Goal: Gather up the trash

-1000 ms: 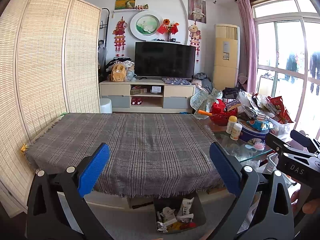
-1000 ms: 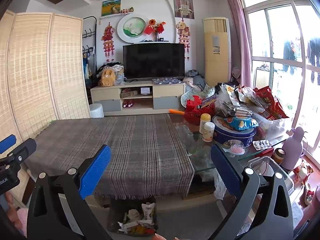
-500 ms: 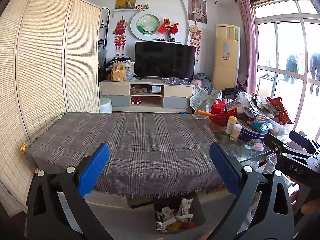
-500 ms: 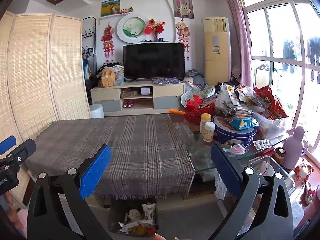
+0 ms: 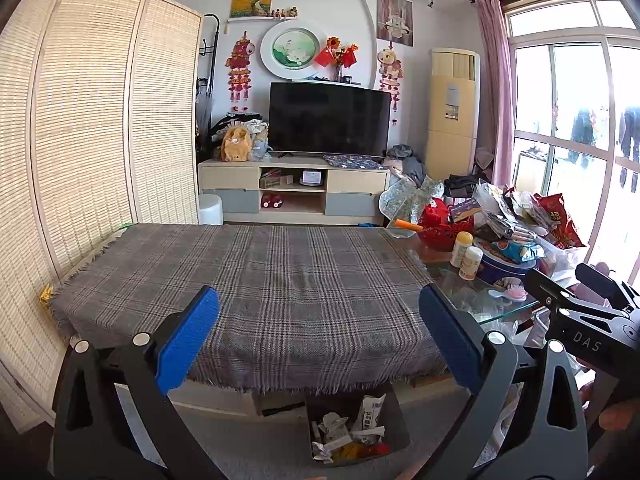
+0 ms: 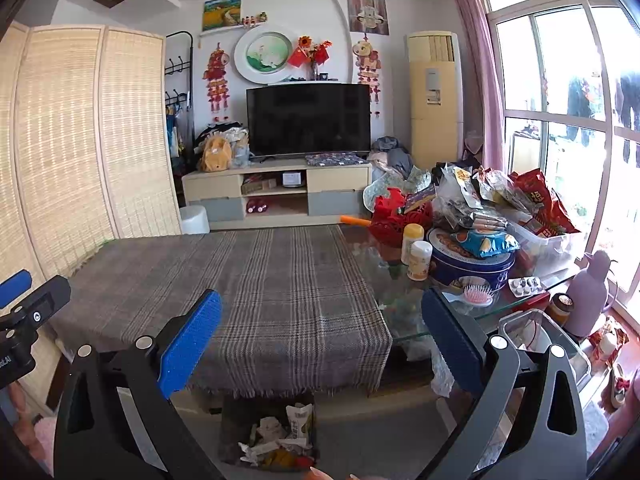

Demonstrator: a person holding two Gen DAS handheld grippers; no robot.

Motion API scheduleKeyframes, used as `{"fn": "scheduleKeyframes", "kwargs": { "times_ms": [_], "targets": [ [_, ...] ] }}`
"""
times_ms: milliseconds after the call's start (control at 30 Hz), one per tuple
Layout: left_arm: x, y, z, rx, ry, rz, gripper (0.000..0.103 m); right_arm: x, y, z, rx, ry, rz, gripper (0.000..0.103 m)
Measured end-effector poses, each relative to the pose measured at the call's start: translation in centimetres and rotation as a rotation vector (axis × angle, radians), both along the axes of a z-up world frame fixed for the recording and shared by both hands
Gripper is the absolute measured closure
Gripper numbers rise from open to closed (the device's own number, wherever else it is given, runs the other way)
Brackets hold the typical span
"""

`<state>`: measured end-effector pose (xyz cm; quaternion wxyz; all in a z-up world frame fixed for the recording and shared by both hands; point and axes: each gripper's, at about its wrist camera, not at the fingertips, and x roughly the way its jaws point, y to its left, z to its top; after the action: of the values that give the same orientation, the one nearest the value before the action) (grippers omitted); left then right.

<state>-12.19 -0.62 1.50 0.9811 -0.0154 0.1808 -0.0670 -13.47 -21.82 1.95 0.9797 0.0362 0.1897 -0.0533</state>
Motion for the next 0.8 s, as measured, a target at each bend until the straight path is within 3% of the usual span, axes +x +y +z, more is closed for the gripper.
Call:
{"fn": "scheduleKeyframes", "kwargs": {
  "times_ms": [800],
  "targets": [
    [-0.04,-0.23,-0.05,0.003,0.007,-0.001,0.008,0.04,0.33,-0.07,0.002,0.008,-0.007,0.003]
  ]
}}
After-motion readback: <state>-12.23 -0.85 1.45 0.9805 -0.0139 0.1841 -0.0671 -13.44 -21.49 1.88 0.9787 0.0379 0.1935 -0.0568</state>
